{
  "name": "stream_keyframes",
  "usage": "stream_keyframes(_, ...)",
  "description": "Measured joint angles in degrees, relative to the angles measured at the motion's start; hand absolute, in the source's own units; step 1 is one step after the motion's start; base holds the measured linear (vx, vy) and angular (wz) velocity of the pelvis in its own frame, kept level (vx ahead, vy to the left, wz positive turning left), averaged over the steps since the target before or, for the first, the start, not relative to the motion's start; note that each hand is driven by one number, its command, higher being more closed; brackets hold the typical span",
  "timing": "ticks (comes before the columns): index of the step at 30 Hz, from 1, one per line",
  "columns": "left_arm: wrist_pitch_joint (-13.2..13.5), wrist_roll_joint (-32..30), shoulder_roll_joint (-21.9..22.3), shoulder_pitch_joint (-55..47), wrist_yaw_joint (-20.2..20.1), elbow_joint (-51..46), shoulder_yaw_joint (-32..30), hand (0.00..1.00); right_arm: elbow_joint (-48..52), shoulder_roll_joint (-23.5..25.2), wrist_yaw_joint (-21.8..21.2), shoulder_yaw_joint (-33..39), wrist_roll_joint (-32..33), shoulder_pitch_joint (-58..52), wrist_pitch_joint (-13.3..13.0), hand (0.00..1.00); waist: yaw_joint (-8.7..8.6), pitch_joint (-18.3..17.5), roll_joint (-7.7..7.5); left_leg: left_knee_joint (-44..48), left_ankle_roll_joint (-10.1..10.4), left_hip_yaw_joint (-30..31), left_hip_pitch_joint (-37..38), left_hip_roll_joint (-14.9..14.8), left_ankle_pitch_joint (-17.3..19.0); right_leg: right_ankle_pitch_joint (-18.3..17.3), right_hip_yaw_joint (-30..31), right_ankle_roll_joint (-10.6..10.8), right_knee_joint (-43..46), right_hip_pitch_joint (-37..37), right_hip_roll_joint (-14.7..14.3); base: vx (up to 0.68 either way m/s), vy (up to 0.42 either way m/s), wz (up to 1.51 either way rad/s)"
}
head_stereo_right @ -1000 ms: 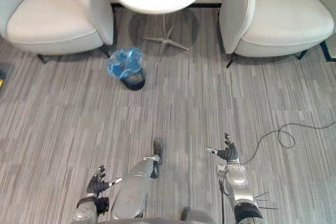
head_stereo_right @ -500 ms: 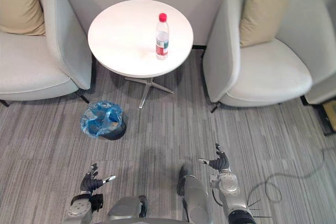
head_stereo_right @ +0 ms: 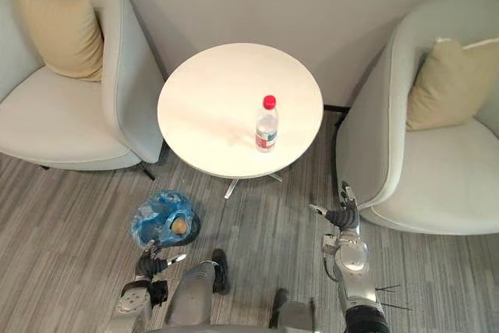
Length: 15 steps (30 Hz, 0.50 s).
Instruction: Gather rubbish on tea table into small bin, then transfer packed bag to large trash can.
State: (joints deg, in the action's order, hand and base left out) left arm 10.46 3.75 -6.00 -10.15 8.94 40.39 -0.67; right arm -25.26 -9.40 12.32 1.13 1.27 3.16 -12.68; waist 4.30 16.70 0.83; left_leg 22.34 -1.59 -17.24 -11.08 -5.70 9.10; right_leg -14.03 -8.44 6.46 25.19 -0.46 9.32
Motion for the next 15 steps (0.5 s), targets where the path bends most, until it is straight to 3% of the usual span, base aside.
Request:
stream_keyframes(2,0.0,0.0,-1.3,-0.4,-0.1,0.2,0.8,0.0,1.2,0.6,0.0,-1.3,-0.9,0.0,0.0,0.0,-0.35,0.2,-0.4,-0.7,-0.8,0.4,3.1,1.0,1.6,0.4,2.3,-0.3,12.4,-4.4,1.5,0.11,0.009,0.01)
stream_keyframes(3,0.0,0.0,-1.7,-0.4,-0.1,0.3,1.2,0.0,1.4,0.7,0.0,-1.7,-1.2,-0.1,0.0,0.0,-0.43,0.1,-0.61,-0.9,-0.7,0.7,3.7,1.1,1.9,-0.2,2.9,-0.6,13.3,-5.1,1.5,0.14,-0.031,0.2)
stream_keyframes(5,0.2,0.0,-2.3,0.4,-0.1,0.2,1.2,0.0,1.6,0.7,0.0,-1.9,-1.3,0.3,-0.6,0.0,-0.43,-0.2,-1.06,-1.4,-0.5,3.0,4.2,1.2,2.1,-1.9,5.1,-0.9,8.9,-7.9,-0.7,0.13,-0.068,0.45)
stream_keyframes(7,0.2,0.0,-2.8,0.3,-0.1,0.2,1.2,0.0,1.6,0.3,0.0,-1.9,-1.2,0.7,-0.6,0.0,-0.37,-0.6,-1.74,-0.3,0.2,4.9,4.0,2.0,1.8,0.1,5.5,-1.8,1.9,-8.9,-1.6,0.16,-0.128,0.73)
stream_keyframes(8,0.1,0.0,-2.1,0.4,-0.1,0.9,1.2,0.0,1.0,-0.2,0.0,-1.9,-1.2,1.2,-0.7,0.0,-0.81,-0.7,-1.54,1.7,0.8,6.9,3.4,2.5,2.6,2.9,4.7,-1.5,0.3,-8.5,-1.3,0.19,-0.161,0.8)
stream_keyframes(11,0.3,0.1,-0.7,-0.5,-0.1,0.8,1.6,0.0,0.2,-0.7,0.0,-3.0,-1.1,4.2,-0.6,0.0,-0.21,-1.7,0.26,0.7,1.8,9.3,2.4,1.5,2.3,3.4,2.6,-2.3,-3.5,-6.8,-2.7,0.2,-0.126,0.33)
stream_keyframes(15,0.8,0.1,-0.7,-0.5,-0.2,1.0,2.4,0.0,-0.4,-0.8,0.0,-4.4,-0.8,6.8,-0.7,0.0,-0.09,-1.9,0.59,-0.9,2.4,11.0,2.5,0.8,1.9,4.6,0.3,-2.7,-8.0,-4.1,-3.8,0.14,-0.081,0.21)
